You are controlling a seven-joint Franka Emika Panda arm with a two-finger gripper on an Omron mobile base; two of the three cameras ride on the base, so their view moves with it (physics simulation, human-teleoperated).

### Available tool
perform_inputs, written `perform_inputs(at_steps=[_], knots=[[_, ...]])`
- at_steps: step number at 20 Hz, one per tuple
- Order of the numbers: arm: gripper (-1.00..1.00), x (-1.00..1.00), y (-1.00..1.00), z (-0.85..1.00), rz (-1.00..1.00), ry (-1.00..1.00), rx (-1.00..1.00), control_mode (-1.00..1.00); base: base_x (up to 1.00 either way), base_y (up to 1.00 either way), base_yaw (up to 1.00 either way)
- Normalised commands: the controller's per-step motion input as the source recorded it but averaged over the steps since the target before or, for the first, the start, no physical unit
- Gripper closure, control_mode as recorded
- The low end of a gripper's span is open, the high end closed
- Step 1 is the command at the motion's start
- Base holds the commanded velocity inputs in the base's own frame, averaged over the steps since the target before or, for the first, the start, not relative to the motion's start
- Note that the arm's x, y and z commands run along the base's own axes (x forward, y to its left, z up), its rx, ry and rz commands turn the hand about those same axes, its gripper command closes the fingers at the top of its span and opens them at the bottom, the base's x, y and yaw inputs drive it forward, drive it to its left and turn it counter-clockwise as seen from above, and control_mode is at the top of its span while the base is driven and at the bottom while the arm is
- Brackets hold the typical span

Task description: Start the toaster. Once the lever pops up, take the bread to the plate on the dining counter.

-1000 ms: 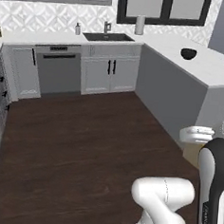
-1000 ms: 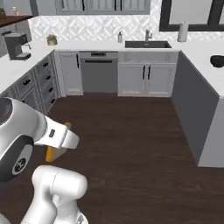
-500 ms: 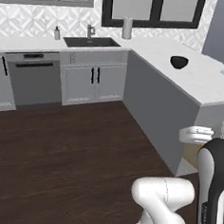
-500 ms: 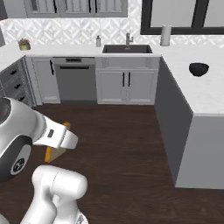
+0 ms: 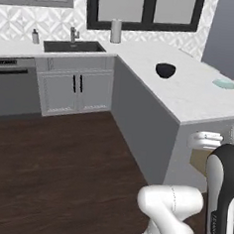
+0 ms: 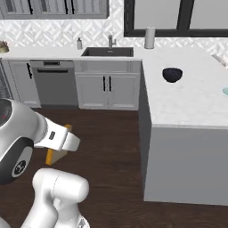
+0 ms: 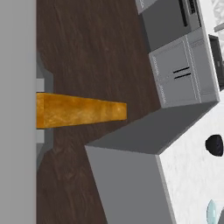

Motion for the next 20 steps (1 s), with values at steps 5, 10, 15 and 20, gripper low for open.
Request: perform_inputs(at_steps=[5,10,15,20], knots=[[1.0,0.0,0.0,0.0,0.0,0.0,0.0,1.0,0.24,-1.0,0.05],[1.0,0.0,0.0,0.0,0.0,0.0,0.0,1.0,0.29,-1.0,0.11],[1.0,0.0,0.0,0.0,0.0,0.0,0.0,1.0,0.25,-1.0,0.15],[1.0,0.0,0.0,0.0,0.0,0.0,0.0,1.0,0.25,-1.0,0.19]])
